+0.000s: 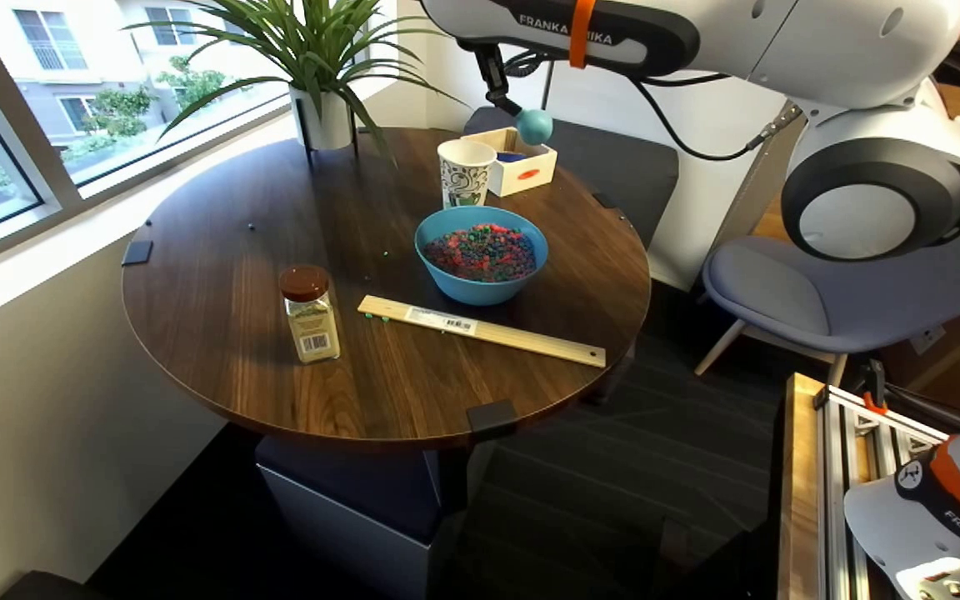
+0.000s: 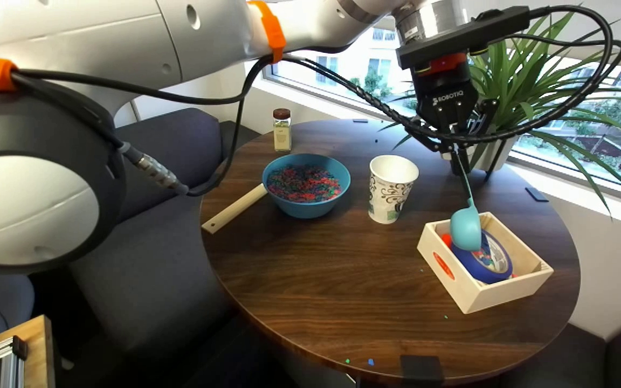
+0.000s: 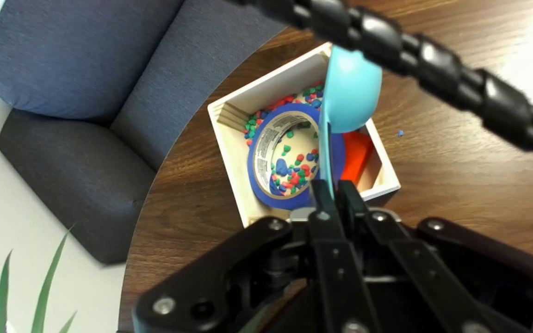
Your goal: Use the blue measuring spoon to place cereal from the blue bowl into the box.
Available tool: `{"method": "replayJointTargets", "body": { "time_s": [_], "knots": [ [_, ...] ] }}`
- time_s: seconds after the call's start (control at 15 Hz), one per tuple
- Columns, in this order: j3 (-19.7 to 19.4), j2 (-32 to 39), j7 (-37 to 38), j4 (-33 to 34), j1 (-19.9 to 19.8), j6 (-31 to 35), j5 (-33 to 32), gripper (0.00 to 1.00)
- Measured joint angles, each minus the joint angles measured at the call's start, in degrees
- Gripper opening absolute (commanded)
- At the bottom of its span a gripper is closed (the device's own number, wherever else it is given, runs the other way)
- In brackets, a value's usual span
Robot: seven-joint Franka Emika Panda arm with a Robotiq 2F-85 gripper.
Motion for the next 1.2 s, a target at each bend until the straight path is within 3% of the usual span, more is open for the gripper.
{"method": "replayJointTargets", "body": {
  "time_s": [0.73,0.8,0.93,1.2],
  "knots": [
    [-0.39,2.07,6.55,0.00,-0.93,8.66,-0.31,0.05],
    [-0.63,2.32,7.20,0.00,-1.01,9.46,-0.35,0.33],
    [-1.11,2.78,8.33,0.00,-1.14,10.50,-0.42,0.41],
    [-1.50,3.03,9.05,0.01,-1.21,10.53,-0.45,0.72]
  ]
}}
